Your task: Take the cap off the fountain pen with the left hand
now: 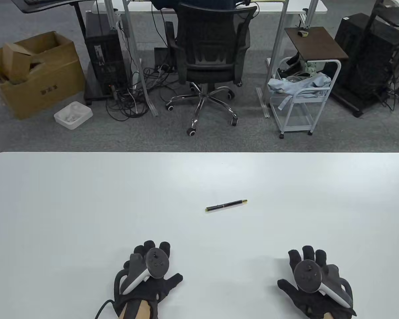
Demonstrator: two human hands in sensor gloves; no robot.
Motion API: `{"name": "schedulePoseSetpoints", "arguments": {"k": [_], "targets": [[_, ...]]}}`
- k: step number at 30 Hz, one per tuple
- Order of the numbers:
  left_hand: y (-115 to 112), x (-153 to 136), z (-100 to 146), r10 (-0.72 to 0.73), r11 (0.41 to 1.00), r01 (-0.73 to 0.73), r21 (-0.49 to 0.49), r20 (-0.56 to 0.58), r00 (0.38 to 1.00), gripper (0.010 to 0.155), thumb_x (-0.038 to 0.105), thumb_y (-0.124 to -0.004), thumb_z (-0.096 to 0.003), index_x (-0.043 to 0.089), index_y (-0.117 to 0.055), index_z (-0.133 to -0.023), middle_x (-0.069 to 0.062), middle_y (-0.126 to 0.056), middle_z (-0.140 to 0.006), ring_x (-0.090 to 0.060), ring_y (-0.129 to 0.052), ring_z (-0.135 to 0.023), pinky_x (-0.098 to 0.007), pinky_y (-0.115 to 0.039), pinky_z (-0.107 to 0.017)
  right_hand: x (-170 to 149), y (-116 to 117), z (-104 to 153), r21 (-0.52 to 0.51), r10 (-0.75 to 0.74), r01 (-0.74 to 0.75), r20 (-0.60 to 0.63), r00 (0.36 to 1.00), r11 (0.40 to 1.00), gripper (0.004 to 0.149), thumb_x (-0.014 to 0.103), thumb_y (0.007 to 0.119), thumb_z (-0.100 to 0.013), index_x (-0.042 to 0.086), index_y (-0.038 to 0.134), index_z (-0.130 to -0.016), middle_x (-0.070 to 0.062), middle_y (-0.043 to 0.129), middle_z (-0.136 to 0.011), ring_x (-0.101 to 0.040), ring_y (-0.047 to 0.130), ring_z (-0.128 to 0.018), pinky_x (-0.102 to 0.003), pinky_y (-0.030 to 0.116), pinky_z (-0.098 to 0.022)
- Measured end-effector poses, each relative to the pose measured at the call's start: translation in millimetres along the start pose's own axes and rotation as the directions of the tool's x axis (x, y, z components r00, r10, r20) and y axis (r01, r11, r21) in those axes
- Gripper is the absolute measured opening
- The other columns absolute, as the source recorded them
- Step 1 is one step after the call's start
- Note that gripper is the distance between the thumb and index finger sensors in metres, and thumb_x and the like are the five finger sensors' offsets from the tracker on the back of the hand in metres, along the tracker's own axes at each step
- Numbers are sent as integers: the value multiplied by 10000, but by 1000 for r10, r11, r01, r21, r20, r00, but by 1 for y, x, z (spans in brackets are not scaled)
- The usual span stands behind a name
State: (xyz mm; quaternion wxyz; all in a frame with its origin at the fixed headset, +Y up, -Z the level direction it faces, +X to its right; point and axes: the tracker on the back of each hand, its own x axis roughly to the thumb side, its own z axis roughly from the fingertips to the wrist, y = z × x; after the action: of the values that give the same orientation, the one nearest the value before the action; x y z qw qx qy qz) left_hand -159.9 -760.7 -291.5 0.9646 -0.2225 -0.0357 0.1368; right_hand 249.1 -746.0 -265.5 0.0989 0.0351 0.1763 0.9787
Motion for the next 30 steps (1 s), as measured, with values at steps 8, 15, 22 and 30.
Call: {"name": "schedulePoseSetpoints", "arguments": {"k": [8, 15, 22, 30], "targets": [[0, 0, 2, 7, 1000, -7, 2, 7, 1000, 913, 627, -645, -446, 296, -70, -1073, -180, -11, -1151, -509, -50, -1086, -793, -204, -680, 2, 3, -1, 8, 10, -10, 11, 1000, 1000, 841, 586, 479, -463, 176, -4, -1015, -220, -142, -1034, -569, -77, -923, -778, 96, -609], [-5, 10, 3, 9, 1000, -10, 8, 71, 997, 925, 623, -650, -445, 262, -79, -1077, -162, -46, -1164, -494, -74, -1098, -786, -234, -692, 2, 4, 0, 7, -4, 4, 27, 1000, 1000, 840, 585, 480, -463, 175, 0, -1017, -220, -136, -1036, -561, -76, -925, -776, 99, -611], [12, 34, 8, -17, 983, -1, 183, 97, 995, 876, 518, -779, -429, 212, -315, -1106, -140, -403, -1186, -471, -453, -1115, -743, -499, -692, 0, 5, -3, 29, -32, 30, 52, 998, 999, 840, 586, 480, -464, 173, 3, -1018, -220, -136, -1036, -562, -77, -922, -775, 102, -610], [59, 71, -31, -43, 976, 28, 217, 64, 997, 845, 497, -820, -423, 230, -411, -1112, -97, -479, -1186, -424, -487, -1118, -694, -479, -727, -3, 10, -9, 60, -39, 35, 60, 997, 998, 837, 579, 485, -466, 173, 6, -1019, -219, -142, -1033, -558, -91, -917, -773, 81, -602]]}}
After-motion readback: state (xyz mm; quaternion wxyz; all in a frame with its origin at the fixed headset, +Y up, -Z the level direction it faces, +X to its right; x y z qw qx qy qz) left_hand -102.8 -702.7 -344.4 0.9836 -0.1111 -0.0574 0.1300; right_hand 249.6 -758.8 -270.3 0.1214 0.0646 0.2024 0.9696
